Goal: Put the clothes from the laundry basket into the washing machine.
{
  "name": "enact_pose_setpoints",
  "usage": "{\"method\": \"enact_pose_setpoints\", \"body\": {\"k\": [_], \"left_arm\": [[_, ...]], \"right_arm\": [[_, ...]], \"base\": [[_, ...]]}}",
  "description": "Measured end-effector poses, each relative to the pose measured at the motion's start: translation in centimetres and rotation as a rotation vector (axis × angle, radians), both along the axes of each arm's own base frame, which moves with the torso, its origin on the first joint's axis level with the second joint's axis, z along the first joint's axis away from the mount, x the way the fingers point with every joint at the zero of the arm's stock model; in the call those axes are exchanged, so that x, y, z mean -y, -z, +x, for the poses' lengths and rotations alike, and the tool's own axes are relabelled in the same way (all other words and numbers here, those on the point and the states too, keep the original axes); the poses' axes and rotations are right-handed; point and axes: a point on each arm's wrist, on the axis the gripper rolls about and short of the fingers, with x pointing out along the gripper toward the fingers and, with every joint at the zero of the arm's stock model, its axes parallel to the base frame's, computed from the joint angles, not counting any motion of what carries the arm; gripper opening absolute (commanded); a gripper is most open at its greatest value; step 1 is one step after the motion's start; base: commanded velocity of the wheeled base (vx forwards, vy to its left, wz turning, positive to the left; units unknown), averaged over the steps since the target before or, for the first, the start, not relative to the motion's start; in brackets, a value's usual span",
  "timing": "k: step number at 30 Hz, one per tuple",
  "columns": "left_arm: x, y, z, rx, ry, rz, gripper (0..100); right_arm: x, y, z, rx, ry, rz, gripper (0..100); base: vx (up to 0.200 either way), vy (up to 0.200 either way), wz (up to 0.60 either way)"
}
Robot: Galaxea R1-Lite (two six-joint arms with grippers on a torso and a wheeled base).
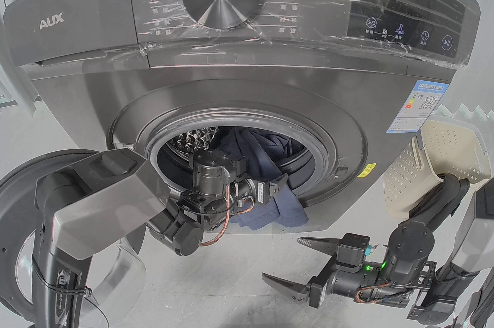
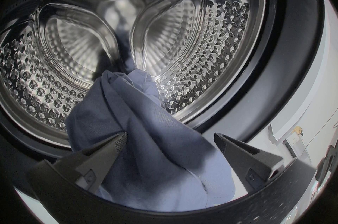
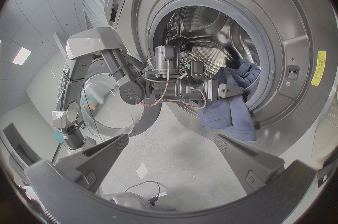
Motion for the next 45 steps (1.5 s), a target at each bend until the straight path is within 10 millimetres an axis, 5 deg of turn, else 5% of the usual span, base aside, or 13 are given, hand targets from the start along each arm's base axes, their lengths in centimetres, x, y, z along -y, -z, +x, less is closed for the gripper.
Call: {"method": "enact_pose_setpoints", "body": {"k": [3,4,14,30,31,45], "left_arm": [[0.2,0.9,0.0,-0.011,0.005,0.013,100],[0.2,1.2,0.0,-0.014,0.005,0.018,0],[0.3,2.3,1.7,0.021,-0.014,0.025,0],[-0.8,-5.9,8.5,0.336,-0.238,-0.209,0],[-0.8,-5.9,8.6,0.337,-0.239,-0.213,100],[-0.9,-0.6,5.9,0.127,-0.177,-0.088,100]], "right_arm": [[0.0,0.0,0.0,0.0,-0.001,0.0,100],[0.0,0.0,0.0,0.0,-0.002,0.0,100],[-0.2,0.0,-0.1,0.002,-0.008,0.002,100],[-0.2,-0.1,-0.2,0.003,-0.01,0.003,100],[-0.2,0.0,-0.1,0.002,-0.009,0.003,100],[-0.2,0.0,-0.1,0.001,-0.007,0.002,100]], "base": [[0.0,0.0,0.0],[0.0,0.0,0.0],[0.0,0.0,0.0],[0.0,0.0,0.0],[0.0,0.0,0.0],[0.0,0.0,0.0]]}}
